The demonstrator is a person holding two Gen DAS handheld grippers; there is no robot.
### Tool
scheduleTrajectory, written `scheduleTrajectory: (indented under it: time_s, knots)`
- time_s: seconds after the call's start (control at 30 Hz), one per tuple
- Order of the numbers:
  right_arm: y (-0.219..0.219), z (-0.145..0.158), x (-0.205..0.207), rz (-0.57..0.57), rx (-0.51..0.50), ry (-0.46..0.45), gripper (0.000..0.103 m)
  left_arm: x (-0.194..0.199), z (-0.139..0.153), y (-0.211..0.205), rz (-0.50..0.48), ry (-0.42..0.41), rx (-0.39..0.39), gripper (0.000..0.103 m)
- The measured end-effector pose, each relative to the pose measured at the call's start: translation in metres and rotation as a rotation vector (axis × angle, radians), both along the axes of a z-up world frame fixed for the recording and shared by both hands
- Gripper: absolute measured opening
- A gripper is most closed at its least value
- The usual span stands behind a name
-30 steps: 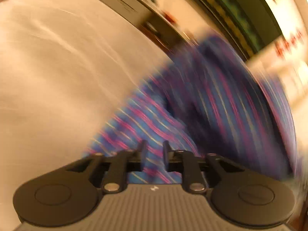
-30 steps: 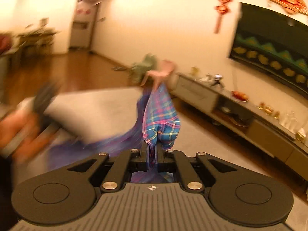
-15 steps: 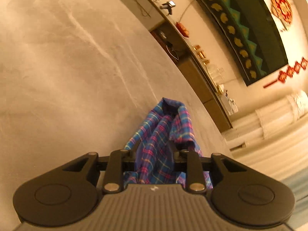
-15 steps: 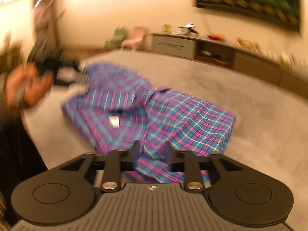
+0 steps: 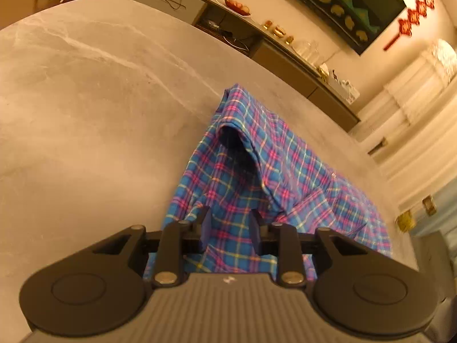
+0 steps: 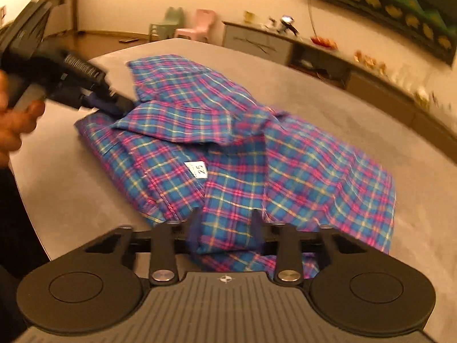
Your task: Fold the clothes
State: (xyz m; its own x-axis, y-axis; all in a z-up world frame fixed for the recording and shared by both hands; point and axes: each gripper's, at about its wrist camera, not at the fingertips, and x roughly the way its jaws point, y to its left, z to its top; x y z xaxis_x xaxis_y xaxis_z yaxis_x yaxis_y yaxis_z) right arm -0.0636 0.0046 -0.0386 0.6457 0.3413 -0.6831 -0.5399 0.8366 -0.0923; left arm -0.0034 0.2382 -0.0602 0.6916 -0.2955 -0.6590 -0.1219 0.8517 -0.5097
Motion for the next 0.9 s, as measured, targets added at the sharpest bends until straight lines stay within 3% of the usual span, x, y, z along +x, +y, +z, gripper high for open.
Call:
scheduleTrajectory:
  time_s: [0.03, 0.07, 0.3, 0.4, 0.43, 0.53, 0.6, 0.67, 0.7, 0.77, 0.87, 0.9]
  knots:
    - [-0.003, 0.000, 0.003, -0.015, 0.011, 0.014, 0.007, 0.000, 0.000, 0.000, 0.004, -0.001, 0.005, 0.028]
    - [-0.006, 0.003, 0.001, -0.031, 0.004, 0.002, 0.003, -0.001, 0.001, 0.000, 0.007, -0.002, 0.010, 0.028]
    - [-0.036, 0.021, -0.026, -0.052, -0.003, -0.025, 0.002, -0.003, 0.003, 0.002, 0.032, -0.009, 0.046, 0.022]
    - [-0.038, 0.006, -0.034, -0.026, -0.003, 0.022, 0.002, -0.004, 0.004, 0.002, 0.043, -0.013, 0.062, 0.022]
    - [-0.039, 0.001, -0.037, -0.017, -0.004, 0.038, 0.002, -0.007, 0.007, 0.000, 0.049, -0.032, 0.088, 0.022]
    - [-0.035, 0.002, -0.037, 0.006, 0.030, 0.037, 0.009, -0.031, 0.032, -0.017, 0.078, -0.180, 0.272, 0.023]
    - [-0.043, 0.016, -0.037, 0.032, 0.112, 0.049, 0.019, -0.046, 0.048, -0.028, 0.097, -0.280, 0.394, 0.023]
    - [-0.055, 0.033, -0.034, 0.032, 0.208, 0.040, 0.021, -0.062, 0.064, -0.040, 0.116, -0.379, 0.517, 0.027]
    - [-0.060, 0.038, -0.031, 0.026, 0.244, 0.035, 0.021, -0.068, 0.070, -0.048, 0.096, -0.425, 0.553, 0.028]
    - [-0.068, 0.046, -0.021, 0.012, 0.277, 0.019, 0.021, -0.069, 0.071, -0.076, -0.083, -0.473, 0.536, 0.032]
    - [-0.069, 0.030, 0.004, -0.033, 0.188, -0.021, 0.021, -0.064, 0.056, -0.129, -0.337, -0.469, 0.620, 0.035]
    - [-0.073, 0.018, 0.013, -0.086, 0.150, 0.023, 0.021, -0.059, 0.046, -0.140, -0.361, -0.435, 0.680, 0.035]
